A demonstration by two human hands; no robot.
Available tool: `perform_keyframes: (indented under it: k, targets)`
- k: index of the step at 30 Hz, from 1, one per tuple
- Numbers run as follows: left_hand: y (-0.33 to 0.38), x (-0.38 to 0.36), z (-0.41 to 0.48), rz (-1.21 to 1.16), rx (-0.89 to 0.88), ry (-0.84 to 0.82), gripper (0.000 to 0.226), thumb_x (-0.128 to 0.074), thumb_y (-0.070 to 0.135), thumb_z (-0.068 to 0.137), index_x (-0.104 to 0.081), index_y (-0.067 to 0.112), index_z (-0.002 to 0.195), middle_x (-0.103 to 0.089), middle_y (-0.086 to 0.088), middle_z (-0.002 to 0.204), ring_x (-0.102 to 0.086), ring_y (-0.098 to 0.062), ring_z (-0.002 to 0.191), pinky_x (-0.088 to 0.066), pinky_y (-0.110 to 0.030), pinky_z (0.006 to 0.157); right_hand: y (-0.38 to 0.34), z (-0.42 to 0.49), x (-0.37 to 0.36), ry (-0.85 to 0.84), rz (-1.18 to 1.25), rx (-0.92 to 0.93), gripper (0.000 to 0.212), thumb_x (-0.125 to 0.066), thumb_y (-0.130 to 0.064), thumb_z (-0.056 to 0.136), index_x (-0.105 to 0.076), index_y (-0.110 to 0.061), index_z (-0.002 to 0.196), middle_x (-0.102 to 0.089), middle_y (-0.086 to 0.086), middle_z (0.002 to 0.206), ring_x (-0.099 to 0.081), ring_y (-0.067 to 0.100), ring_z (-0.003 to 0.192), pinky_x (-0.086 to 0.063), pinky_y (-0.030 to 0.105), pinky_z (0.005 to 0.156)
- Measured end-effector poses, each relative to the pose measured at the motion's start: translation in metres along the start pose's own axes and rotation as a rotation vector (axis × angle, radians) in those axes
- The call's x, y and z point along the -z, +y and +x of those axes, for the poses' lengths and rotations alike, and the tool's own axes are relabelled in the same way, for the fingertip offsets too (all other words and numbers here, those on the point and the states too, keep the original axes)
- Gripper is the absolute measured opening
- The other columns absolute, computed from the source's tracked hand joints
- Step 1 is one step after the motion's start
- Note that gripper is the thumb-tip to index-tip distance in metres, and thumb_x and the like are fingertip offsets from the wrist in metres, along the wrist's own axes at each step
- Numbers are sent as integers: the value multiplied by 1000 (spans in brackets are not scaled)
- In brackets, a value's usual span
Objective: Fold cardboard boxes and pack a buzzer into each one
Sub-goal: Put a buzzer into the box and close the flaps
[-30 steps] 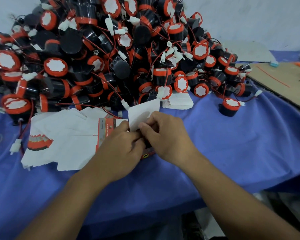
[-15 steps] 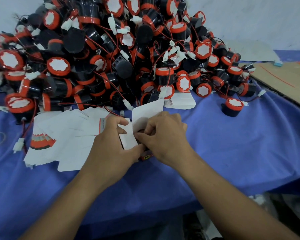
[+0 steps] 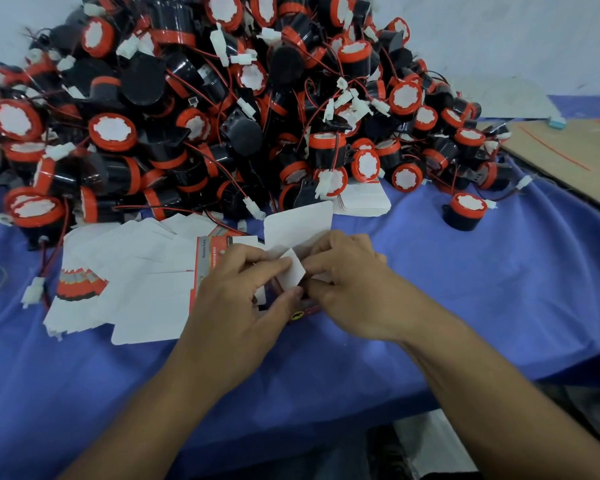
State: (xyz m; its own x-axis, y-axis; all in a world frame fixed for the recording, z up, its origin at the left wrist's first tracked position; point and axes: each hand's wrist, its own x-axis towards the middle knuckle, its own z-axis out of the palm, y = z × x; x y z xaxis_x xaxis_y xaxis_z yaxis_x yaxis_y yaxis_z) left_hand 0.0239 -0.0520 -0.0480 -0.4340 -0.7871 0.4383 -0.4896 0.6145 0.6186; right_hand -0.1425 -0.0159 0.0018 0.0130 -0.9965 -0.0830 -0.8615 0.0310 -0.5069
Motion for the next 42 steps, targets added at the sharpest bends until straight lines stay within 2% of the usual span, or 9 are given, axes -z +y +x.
perform_keyframes:
  k: [5, 16, 19, 22, 26, 32, 35, 38, 42]
  targets:
    - [-2, -3, 0, 7, 2, -26, 37, -72, 27, 89, -70, 16, 124, -52, 4, 103, -53, -6, 91, -40, -9, 73, -4, 8, 4, 53, 122, -150, 35, -67, -18, 82, -63, -32, 50, -57, 1, 89, -46, 31, 106, -42, 40, 82]
    - [-4, -7, 2, 13, 68, -83, 50, -51, 52, 92, -65, 23, 130, -49, 8, 134, -45, -9, 126, -33, -13, 99, 18, -4, 1, 148, 282, -111, 11, -71, -25, 92, -79, -33, 91, -43, -12, 141, -27, 13, 140, -38, 37, 111]
    - [-2, -8, 4, 5, 53, -72, 43, -50, 48, 99, -67, 22, 128, -55, 9, 130, -48, -8, 122, -35, -14, 100, 27, -10, 6, 194, 342, -20, 26, -61, -19, 98, -70, -44, 95, -54, -21, 119, -50, -8, 108, -46, 11, 88]
    - [-1, -10, 8, 0, 56, -62, 35, -53, 33, 99, -70, 16, 124, -59, 5, 125, -53, -11, 118, -41, -20, 99, 38, -11, 11, 467, 559, -80, 21, -58, -17, 100, -58, -37, 102, -73, 2, 93, -61, -2, 58, -48, 14, 53]
    - [2, -13, 13, -23, 92, -16, 24, -62, 17, 94, -74, 14, 115, -58, 8, 117, -52, -8, 110, -36, -6, 91, 47, -7, 9, 407, 730, -122, 18, -68, -7, 94, -64, -18, 108, -71, 1, 104, -75, 10, 76, -61, 26, 73]
    - [3, -18, 14, -340, 249, 5, 40, -65, 15, 91, -44, 45, 106, -64, 12, 94, -60, -18, 65, -52, -28, 53, 47, 3, -9, 280, 613, -32, 56, -74, -12, 91, -45, -35, 132, -60, -14, 110, -53, 11, 55, -46, 22, 50]
    - [1, -14, 14, -446, 198, -9, 61, -66, 5, 89, -40, 47, 124, -63, 19, 103, -58, -21, 61, -53, -30, 54, 51, 5, -8, 246, 566, 52, 38, -69, -11, 94, -57, -33, 122, -62, 11, 80, -41, 25, 50, -41, 35, 44]
    - [-2, -11, 15, -296, 102, -57, 43, -64, -5, 85, -67, 31, 109, -66, 17, 97, -62, -3, 78, -52, -19, 67, 60, 3, -2, 173, 361, 200, 31, -71, -12, 93, -71, -24, 121, -73, 3, 102, -67, 11, 83, -57, 31, 78]
    - [-3, -9, 13, -223, 69, -107, 28, -64, 7, 84, -70, 21, 107, -59, 23, 125, -59, 3, 106, -52, -22, 82, 70, -2, 8, -90, 272, 213, 67, -68, -54, 82, -56, -29, 143, -46, -24, 145, -44, -10, 130, -41, 14, 106]
